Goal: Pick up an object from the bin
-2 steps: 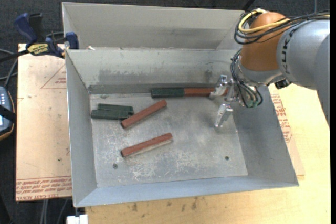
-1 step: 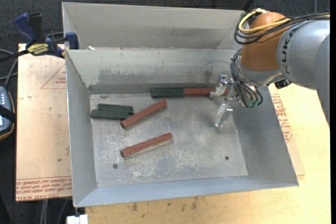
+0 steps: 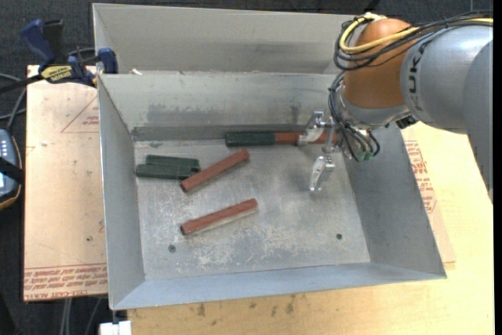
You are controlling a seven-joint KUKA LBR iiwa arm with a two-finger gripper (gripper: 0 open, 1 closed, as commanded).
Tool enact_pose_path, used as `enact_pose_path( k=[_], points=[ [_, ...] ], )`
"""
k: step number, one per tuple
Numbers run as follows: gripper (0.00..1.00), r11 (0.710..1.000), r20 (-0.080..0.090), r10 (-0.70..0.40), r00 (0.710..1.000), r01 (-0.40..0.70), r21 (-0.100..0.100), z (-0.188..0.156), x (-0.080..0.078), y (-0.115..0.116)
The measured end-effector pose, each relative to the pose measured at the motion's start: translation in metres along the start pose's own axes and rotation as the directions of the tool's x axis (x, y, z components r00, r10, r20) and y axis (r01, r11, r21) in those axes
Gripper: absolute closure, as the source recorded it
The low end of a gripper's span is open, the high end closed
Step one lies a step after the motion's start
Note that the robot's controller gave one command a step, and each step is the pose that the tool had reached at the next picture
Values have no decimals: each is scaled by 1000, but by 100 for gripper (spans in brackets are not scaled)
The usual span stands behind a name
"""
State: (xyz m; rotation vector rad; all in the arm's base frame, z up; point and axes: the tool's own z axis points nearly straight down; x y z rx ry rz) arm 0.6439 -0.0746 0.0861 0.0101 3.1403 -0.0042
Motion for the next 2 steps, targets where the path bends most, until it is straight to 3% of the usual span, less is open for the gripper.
enact_pose_path(
  k=[1,2],
  points=[
    [0,1000,-1,-25,1000,25,-4,-22,22,46],
    [100,999,2,-35,999,35,-4,0,0,64]
  ],
)
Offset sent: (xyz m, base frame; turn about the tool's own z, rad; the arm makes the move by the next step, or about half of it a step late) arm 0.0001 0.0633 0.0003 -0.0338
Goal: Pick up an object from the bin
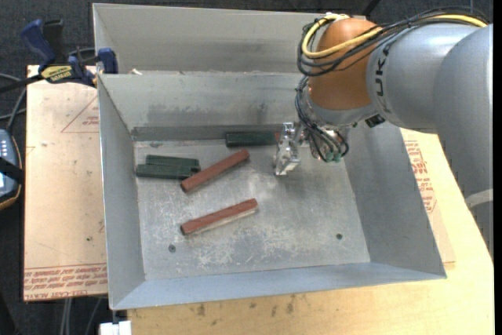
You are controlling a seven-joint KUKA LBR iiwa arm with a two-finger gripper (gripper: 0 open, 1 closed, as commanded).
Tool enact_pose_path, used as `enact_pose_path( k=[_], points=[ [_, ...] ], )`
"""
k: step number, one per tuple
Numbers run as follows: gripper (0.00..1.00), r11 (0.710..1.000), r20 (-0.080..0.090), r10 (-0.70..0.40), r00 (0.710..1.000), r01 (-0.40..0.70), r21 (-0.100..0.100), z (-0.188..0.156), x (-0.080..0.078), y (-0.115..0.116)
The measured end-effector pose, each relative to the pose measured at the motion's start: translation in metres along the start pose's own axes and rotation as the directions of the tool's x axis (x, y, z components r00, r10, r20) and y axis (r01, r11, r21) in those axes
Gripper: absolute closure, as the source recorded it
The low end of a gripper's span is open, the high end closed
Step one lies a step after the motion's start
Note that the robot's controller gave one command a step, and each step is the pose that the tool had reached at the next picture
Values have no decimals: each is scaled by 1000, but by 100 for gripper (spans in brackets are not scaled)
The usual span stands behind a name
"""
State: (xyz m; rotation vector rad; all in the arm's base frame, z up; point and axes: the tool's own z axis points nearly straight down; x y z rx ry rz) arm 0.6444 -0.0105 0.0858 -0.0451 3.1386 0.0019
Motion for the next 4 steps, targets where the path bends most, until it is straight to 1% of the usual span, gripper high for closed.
enact_pose_path(
  k=[1,2,3,4],
  points=[
    [0,1000,-2,0,1000,0,0,0,0,0],
    [0,1000,-2,0,1000,0,0,0,0,0],
    [0,996,-2,-91,996,91,3,-5,10,14],
    [0,955,1,-296,955,296,-1,-5,15,46]
  ],
)
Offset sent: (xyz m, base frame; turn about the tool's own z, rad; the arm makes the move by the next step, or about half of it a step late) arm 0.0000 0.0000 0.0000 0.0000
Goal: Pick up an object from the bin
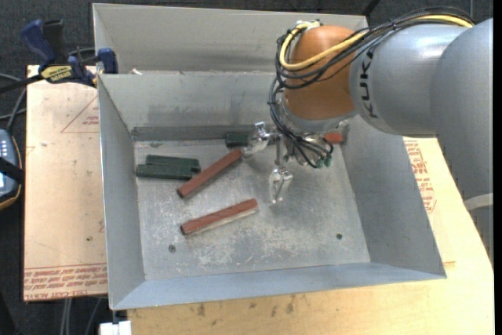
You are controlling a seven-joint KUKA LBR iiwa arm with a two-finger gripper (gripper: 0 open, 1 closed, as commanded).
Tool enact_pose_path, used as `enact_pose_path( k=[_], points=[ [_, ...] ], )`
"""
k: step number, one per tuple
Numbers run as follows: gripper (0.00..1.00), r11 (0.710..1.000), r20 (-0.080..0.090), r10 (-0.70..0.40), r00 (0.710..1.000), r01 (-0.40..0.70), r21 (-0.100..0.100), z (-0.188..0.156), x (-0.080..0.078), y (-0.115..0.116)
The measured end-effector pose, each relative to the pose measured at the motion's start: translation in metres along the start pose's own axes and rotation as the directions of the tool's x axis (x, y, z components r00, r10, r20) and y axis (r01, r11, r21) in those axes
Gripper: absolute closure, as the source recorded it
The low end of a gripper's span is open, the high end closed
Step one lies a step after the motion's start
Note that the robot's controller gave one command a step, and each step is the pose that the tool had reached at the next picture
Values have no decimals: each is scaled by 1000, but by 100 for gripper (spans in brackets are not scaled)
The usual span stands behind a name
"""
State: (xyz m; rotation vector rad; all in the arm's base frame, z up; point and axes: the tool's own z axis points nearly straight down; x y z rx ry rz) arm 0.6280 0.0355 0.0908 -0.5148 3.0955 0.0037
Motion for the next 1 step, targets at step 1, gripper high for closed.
enact_pose_path(
  k=[1],
  points=[
    [100,964,4,-267,964,267,3,8,20,63]
  ],
)
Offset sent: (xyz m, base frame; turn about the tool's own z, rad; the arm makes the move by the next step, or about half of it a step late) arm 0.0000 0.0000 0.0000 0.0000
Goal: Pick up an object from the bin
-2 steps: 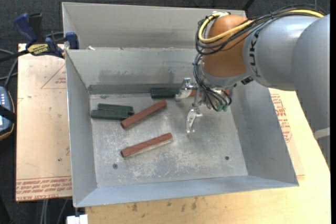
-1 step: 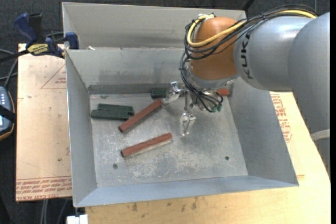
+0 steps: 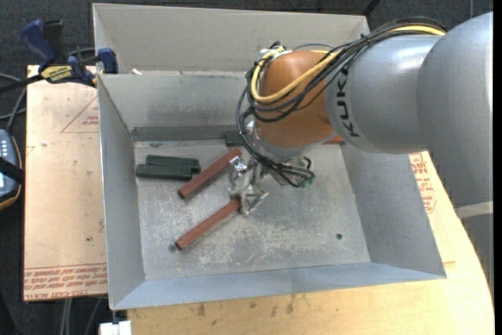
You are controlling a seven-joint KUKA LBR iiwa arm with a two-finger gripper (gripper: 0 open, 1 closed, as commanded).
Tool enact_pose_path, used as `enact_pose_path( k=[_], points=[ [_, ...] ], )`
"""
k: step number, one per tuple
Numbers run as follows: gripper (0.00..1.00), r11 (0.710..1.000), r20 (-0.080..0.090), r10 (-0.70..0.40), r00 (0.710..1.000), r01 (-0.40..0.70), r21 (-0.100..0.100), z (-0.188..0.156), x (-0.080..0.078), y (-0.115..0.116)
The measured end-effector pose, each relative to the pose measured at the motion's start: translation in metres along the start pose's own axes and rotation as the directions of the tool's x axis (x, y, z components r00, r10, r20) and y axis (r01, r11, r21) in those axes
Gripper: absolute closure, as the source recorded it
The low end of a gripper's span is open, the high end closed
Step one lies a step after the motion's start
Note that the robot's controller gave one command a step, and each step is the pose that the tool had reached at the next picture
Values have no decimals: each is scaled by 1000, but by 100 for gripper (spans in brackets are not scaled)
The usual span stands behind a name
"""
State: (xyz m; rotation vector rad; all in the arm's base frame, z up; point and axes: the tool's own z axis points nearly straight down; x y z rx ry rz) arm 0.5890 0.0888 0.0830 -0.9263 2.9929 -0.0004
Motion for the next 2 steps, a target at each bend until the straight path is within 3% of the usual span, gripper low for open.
enact_pose_path(
  k=[1,2],
  points=[
    [100,1000,0,0,1000,0,0,0,0,0],
    [100,1000,-4,1,1000,-1,-2,-125,-5,-17]
  ],
)
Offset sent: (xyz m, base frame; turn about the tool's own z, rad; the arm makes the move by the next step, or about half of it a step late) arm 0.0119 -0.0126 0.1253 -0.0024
